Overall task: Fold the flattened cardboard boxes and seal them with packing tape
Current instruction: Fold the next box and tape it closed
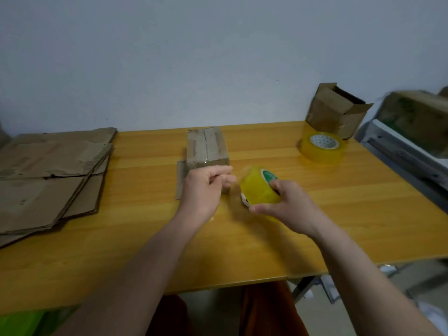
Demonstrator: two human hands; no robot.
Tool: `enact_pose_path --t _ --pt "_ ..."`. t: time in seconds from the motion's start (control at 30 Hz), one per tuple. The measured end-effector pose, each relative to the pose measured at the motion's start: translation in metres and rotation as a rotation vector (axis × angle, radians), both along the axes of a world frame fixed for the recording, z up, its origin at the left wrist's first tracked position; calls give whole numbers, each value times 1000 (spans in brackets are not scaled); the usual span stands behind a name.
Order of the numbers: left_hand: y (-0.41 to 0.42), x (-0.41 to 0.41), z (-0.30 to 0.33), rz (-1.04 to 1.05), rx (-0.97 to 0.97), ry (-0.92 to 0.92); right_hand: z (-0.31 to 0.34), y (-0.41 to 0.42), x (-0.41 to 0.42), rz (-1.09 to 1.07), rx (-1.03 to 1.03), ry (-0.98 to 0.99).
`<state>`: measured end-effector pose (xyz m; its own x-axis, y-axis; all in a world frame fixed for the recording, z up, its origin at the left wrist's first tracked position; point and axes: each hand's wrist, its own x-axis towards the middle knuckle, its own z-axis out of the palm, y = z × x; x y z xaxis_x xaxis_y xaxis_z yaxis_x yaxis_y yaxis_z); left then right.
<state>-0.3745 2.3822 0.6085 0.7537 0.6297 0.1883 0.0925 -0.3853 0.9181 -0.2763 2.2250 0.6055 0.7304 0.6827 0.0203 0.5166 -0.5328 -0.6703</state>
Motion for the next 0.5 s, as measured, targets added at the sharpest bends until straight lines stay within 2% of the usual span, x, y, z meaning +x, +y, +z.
enact_pose_path --t 0.1,0.2,0.3,0.37,0.47,0.5 --pt "-18 17 -16 -66 -228 87 -7 -11 5 -145 -266 -181" --pt "-30 28 -35 -29 -227 171 -18 -23 9 -168 -407 -199" --pt "-24 29 -46 0 -158 182 -26 -34 12 -163 -509 -215" --pt "-17 24 -46 45 19 100 -28 -37 15 -155 -548 -259" --pt "-1 18 -42 221 523 -146 -27 -33 17 -115 -660 -366" --pt "6 16 -41 271 636 -190 -24 -30 17 -112 -692 -408"
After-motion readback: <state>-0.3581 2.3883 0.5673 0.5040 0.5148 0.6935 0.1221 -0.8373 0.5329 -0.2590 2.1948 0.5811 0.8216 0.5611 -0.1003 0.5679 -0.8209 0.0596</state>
